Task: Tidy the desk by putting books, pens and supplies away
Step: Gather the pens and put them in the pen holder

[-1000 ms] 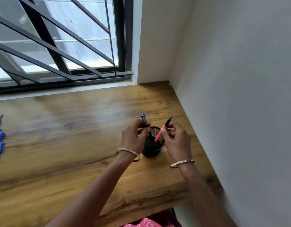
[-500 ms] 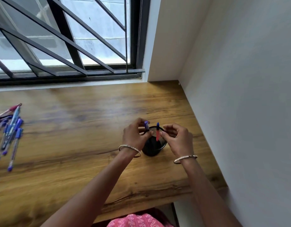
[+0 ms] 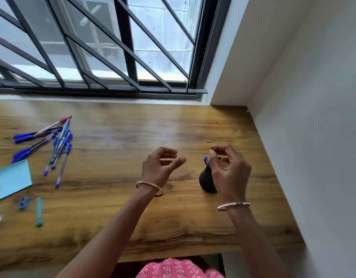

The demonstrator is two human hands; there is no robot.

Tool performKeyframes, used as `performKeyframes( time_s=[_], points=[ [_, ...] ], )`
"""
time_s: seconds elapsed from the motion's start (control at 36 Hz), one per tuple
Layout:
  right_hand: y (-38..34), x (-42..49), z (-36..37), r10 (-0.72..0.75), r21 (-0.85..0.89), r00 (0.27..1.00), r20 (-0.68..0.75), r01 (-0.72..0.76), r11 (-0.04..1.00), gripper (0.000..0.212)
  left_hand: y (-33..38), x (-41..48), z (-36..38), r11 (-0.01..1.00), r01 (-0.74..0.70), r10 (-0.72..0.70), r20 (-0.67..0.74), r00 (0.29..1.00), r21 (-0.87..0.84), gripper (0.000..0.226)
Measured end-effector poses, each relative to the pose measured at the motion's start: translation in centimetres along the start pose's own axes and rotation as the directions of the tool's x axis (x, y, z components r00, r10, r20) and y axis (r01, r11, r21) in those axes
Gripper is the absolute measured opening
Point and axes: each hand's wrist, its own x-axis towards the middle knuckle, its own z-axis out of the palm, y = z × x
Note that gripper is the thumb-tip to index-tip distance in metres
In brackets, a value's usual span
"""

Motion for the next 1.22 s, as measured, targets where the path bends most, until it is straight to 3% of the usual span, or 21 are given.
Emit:
performKeyframes(
  time_s=[0.11,0.22,0.36,0.56,0.67,0.81,0.97,1.22],
  points=[
    [-3.6,-1.6,3.3,-0.066,0.086,0.996,0.059,0.061,0.994,0.009,-2.6,0.0,-5.4,0.998,0.055,-0.057,-0.125,0.990,-0.022,0.020],
    [-7.0,-3.5,8.2,-0.110,0.158,0.973,0.204,0.078,0.984,0.006,-5.8,0.0,-12.0,0.992,0.126,-0.119,-0.243,0.963,0.014,0.003],
    [-10.3,-5.4,15.2,-0.063,0.186,0.911,0.409,-0.016,0.982,0.005,-9.6,0.3,-20.1,0.954,0.289,-0.237,-0.390,0.890,0.080,0.011],
    [-14.1,-6.9,24.0,0.004,0.102,0.789,0.614,-0.084,0.991,0.003,-11.2,1.6,-27.5,0.843,0.487,-0.293,-0.564,0.772,0.229,0.016],
    [-16.5,-7.8,27.6,0.044,0.014,0.699,0.714,-0.078,0.997,0.008,-11.5,2.8,-29.7,0.795,0.528,-0.286,-0.584,0.759,0.298,0.016],
    [-19.1,-8.6,31.5,0.124,-0.098,0.641,0.757,-0.076,0.992,0.013,-11.3,4.5,-31.3,0.766,0.523,-0.254,-0.570,0.781,0.375,0.013],
    [-20.9,-8.9,34.6,0.223,-0.218,0.625,0.748,-0.086,0.972,0.027,-11.7,6.9,-32.5,0.768,0.509,-0.288,-0.500,0.817,0.388,0.013],
    [-20.4,-8.3,35.3,0.337,-0.329,0.612,0.716,-0.130,0.935,0.029,-11.7,9.1,-33.1,0.716,0.564,-0.366,-0.466,0.805,0.412,0.023]
  ],
)
